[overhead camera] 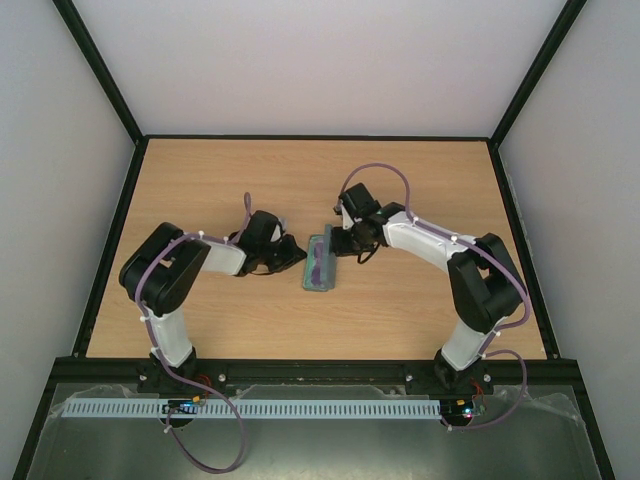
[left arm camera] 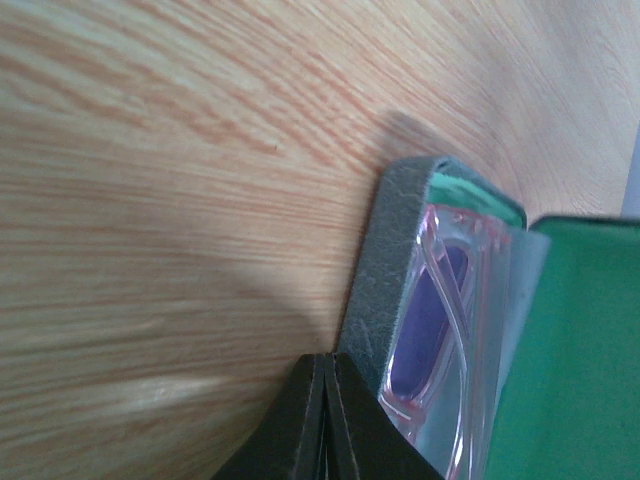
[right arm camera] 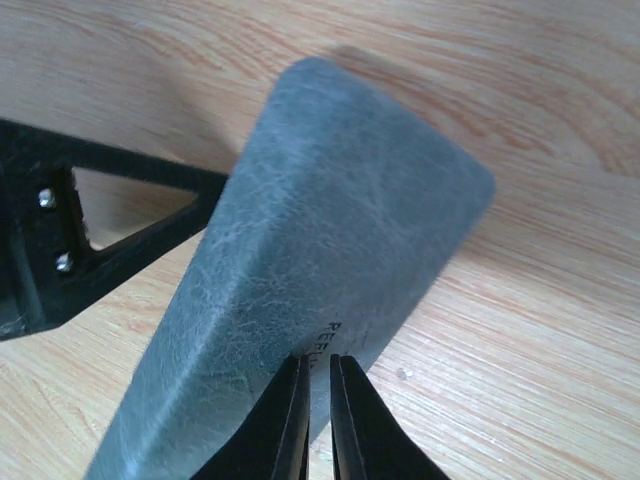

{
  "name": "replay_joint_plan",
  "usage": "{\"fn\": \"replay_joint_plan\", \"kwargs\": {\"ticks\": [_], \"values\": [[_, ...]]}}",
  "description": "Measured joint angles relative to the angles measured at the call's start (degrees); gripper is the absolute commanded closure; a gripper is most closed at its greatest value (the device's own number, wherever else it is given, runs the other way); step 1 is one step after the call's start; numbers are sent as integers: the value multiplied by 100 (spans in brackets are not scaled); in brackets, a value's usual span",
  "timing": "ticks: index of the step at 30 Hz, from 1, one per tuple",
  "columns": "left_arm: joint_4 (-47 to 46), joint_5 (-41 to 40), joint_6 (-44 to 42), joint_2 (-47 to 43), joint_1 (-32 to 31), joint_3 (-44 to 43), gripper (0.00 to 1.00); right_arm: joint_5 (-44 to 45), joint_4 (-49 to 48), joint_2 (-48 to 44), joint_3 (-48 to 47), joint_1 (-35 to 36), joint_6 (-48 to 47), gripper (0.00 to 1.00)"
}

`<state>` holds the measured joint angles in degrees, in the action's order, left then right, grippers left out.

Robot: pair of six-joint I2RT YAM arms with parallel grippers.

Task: Organize the sunglasses
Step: Close the sunglasses case at the center of the board, then adjust the sunglasses case at the center of the board.

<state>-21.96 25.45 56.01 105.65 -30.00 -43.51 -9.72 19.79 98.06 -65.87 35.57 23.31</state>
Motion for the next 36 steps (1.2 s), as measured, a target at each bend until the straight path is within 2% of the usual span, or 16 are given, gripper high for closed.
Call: {"fn": "replay_joint_plan", "kwargs": {"ticks": [14, 19, 21, 23, 26, 29, 31, 32, 36], "values": [[-120, -142, 120, 219, -146, -236, 98, -22, -181, 216, 13, 227, 142, 90], [-367, 2, 98, -76, 31, 295, 97, -24, -223, 323, 13, 260, 136, 89], [-348, 48, 63, -337, 269, 601, 93, -4, -219, 330, 13, 267, 133, 86], [-212, 44, -22, -588, 518, 802, 87, 22, -219, 323, 9, 267, 136, 79], [175, -44, -195, -1088, 868, 1021, 68, 85, -199, 195, 24, 267, 151, 56], [737, -254, -415, -1847, 1021, 1097, 39, 214, -216, -391, 199, 267, 149, 29], [1071, -417, -595, -2385, 1021, 1078, 18, 361, -227, -1021, 426, 267, 151, 16], [1250, -525, -662, -2715, 1032, 1067, 3, 439, -238, -1360, 549, 267, 138, 13], [1917, -809, -984, -3856, 1139, 984, 1, 734, -273, -2409, 999, 267, 186, 8]]}}
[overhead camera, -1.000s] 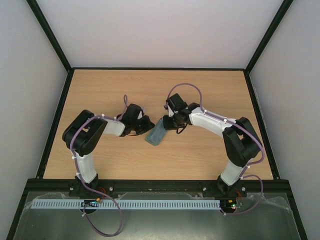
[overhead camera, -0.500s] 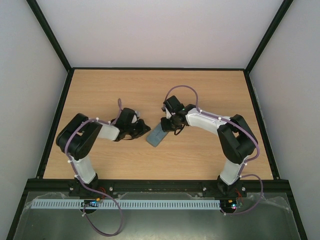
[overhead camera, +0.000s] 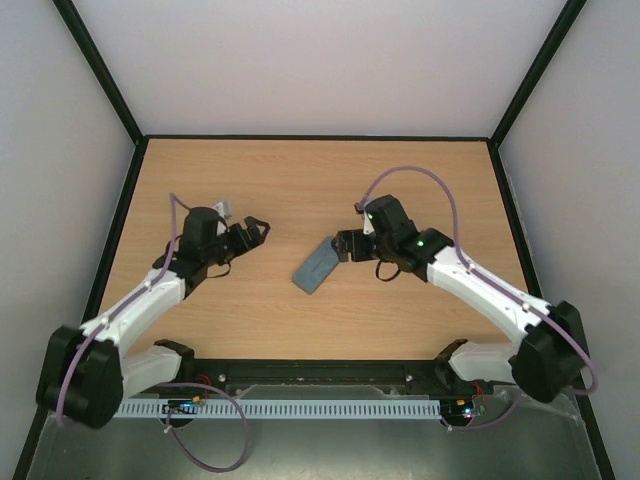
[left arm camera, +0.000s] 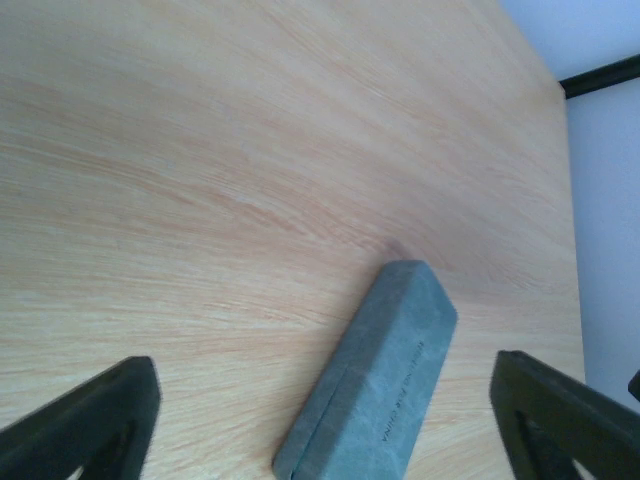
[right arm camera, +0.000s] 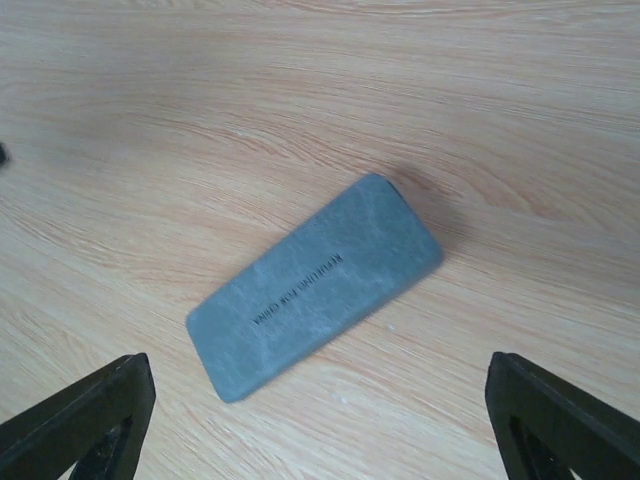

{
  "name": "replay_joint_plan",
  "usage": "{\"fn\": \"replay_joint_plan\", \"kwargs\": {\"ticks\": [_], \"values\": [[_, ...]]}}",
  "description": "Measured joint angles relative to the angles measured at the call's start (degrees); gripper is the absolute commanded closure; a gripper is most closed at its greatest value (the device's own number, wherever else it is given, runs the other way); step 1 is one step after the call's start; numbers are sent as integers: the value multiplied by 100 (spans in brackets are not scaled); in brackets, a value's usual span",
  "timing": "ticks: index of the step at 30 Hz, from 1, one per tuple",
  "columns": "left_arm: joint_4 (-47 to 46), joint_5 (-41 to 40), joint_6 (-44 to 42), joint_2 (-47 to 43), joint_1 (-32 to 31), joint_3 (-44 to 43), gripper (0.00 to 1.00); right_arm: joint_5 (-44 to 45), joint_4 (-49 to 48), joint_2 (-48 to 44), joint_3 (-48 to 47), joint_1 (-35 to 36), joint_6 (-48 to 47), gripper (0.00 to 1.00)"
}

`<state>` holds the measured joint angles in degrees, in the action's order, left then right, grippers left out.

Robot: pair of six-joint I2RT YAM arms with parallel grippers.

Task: Organize the sunglasses
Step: Adjust the sunglasses case at the center of the board.

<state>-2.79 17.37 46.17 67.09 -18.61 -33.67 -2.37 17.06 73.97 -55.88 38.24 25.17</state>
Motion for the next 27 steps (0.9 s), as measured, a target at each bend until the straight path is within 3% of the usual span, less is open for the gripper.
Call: {"fn": "replay_joint_plan", "kwargs": {"ticks": [6, 9, 12, 16, 21, 27], "values": [[977, -330, -317, -1235, 157, -164, 1, 87, 103, -861, 706, 0, 240, 20], [1375, -391, -378, -1672, 157, -149, 1, -98, 7, -960, 1132, 31, 431, 35], [1569, -439, -380, -1978, 155, 24, 1, -184, -181, -911, 1718, 181, 656, 57], [1805, -455, -380, -2208, 155, 378, 1, -127, -367, -501, 2159, 304, 992, 71], [2050, -455, -378, -2330, 155, 610, 1, 28, -680, 297, 1934, 435, 1150, 71], [2076, -455, -374, -2426, 155, 612, 1, 391, -868, 1329, 1060, 1104, 1165, 73]]}}
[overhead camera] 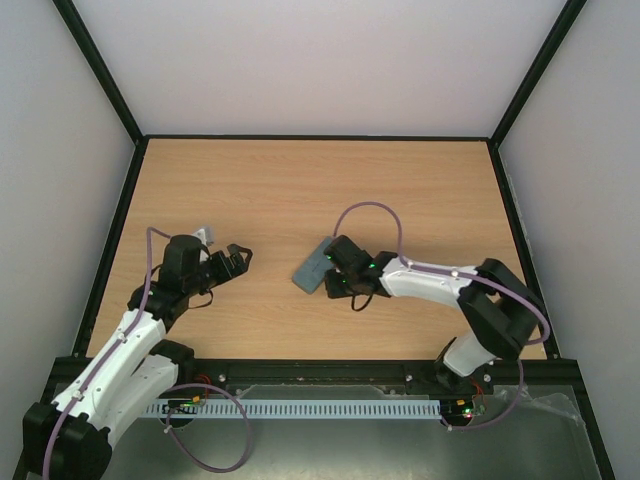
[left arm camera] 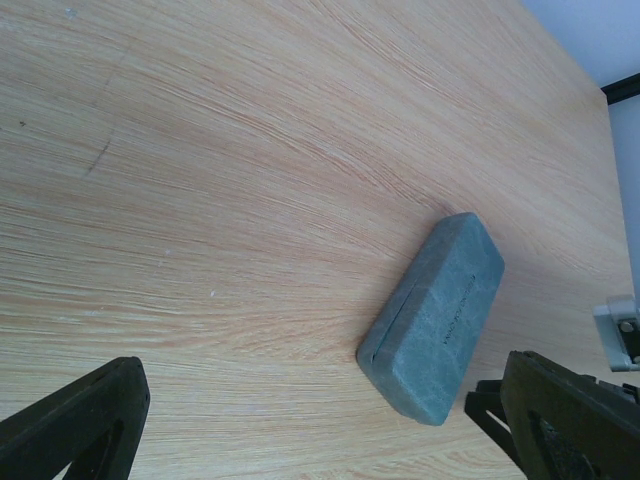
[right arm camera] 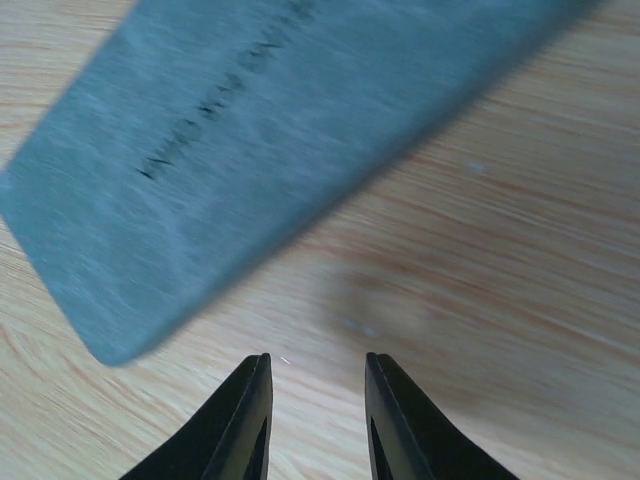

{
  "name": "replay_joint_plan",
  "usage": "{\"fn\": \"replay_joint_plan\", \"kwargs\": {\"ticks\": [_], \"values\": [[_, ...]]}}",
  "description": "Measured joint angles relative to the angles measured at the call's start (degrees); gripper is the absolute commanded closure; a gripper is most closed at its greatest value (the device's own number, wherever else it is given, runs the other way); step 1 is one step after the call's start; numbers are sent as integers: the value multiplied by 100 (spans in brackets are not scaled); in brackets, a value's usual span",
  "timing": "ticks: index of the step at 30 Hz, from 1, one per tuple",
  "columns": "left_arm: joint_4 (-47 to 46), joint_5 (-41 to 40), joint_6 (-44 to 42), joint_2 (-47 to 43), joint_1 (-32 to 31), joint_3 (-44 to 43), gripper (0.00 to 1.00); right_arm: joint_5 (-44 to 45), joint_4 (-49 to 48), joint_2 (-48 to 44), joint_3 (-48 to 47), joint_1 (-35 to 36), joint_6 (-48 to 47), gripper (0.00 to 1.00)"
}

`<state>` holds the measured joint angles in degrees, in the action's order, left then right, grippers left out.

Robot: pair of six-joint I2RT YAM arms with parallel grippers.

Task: Organize the sunglasses
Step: Adjust the sunglasses case at the center of the board.

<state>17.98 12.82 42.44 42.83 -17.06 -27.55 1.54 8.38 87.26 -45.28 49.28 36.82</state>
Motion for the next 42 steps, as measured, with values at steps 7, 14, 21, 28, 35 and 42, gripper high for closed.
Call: {"fn": "replay_joint_plan", "kwargs": {"ticks": [7, 14, 21, 28, 35, 42], "values": [[-2, 0, 0, 31, 0, -2, 1, 216, -57, 706, -599, 293, 79, 73], [-11, 2, -2, 225, 0, -2, 1, 304, -28, 1130, -1117, 393, 94, 71], [-50, 0, -2, 350, 0, -4, 1, 376, 28, 1552, -1705, 435, 90, 71], [-59, -2, 0, 378, 0, -48, 1, 404, 39, 1624, -1794, 444, 48, 63], [-160, -474, 9, 546, 9, -184, 1, 758, 96, -52, -859, 496, -46, 1], [-946, -1744, -149, 1469, 39, -483, 1, 1705, -96, -1989, -109, -1303, -575, 1]]}}
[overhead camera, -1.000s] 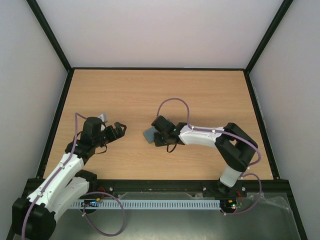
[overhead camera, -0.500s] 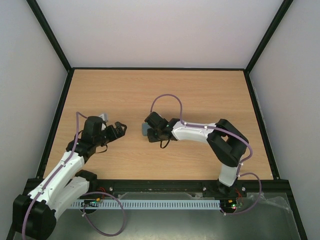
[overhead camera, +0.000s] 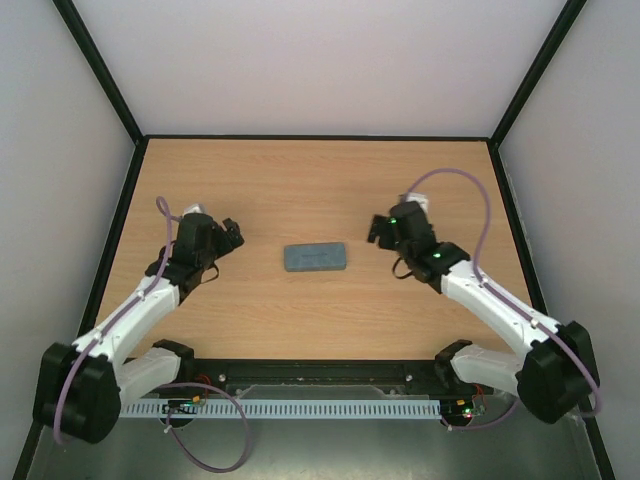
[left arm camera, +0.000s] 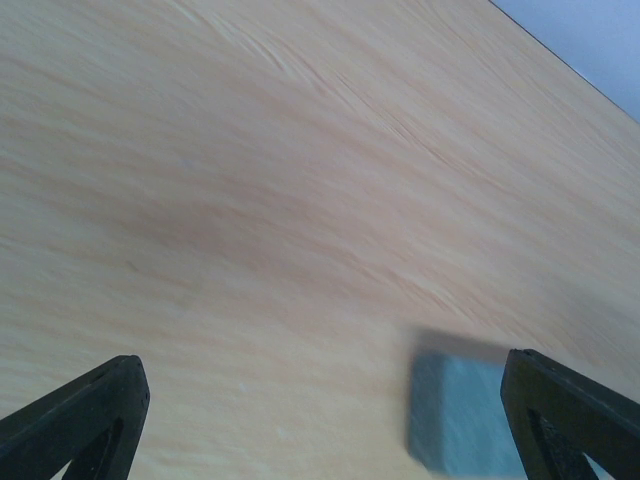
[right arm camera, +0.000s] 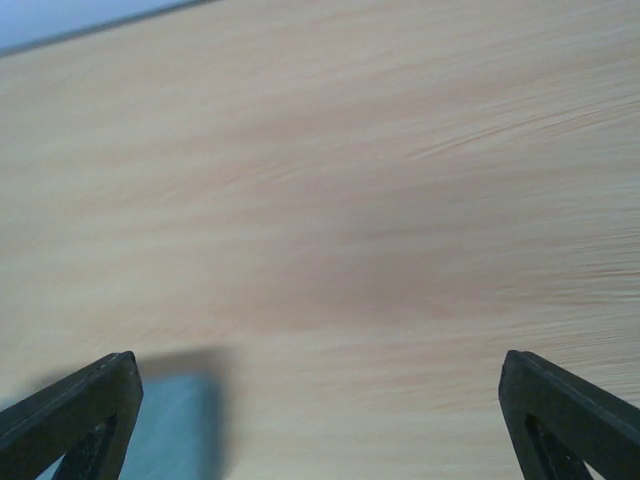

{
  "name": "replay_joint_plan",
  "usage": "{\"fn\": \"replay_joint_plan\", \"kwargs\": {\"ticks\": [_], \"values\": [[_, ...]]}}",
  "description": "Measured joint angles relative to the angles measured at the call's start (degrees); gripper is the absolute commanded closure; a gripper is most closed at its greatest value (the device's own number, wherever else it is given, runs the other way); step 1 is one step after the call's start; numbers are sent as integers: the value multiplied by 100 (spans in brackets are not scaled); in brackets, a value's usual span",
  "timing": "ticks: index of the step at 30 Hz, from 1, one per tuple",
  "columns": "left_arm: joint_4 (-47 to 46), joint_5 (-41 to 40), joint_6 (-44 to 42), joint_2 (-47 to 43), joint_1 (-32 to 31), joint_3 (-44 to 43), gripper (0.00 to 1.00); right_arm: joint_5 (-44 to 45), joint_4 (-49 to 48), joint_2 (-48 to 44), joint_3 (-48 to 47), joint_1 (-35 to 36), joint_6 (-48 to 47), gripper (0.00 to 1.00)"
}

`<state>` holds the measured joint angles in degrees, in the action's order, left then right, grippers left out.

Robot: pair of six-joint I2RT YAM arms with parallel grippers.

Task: Organize the sunglasses
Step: Adjust the sunglasses case at the center of the board, then reset both arms

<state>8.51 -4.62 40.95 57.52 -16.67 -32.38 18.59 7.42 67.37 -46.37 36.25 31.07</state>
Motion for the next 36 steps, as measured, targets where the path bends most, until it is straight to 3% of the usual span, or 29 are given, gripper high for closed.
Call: {"fn": "replay_joint_plan", "kwargs": {"ticks": [6, 10, 13, 18, 24, 36], "values": [[-1058, -1117, -581, 1095, 302, -70, 1, 931, -1093, -702, 1123, -1611, -647, 1], [-1707, -1239, -1019, 1886, 695, -96, 1, 1001, -2201, -623, 1897, -2415, -931, 1], [-2114, -1001, -1283, 2369, 1051, -127, 1, 1069, -3075, -33, 2111, -2750, -1117, 1], [-2881, -684, -1637, 2516, 1410, -131, 1, 1207, -4483, 986, 2424, -2852, -1375, 1], [-3814, -391, -1926, 2516, 1648, -76, 1, 1368, -6284, 1512, 3136, -2898, -1624, 1], [-5399, 317, -2730, 2114, 2245, 1001, 1, 796, -8052, 1934, 3582, -2911, -2087, 1]]}}
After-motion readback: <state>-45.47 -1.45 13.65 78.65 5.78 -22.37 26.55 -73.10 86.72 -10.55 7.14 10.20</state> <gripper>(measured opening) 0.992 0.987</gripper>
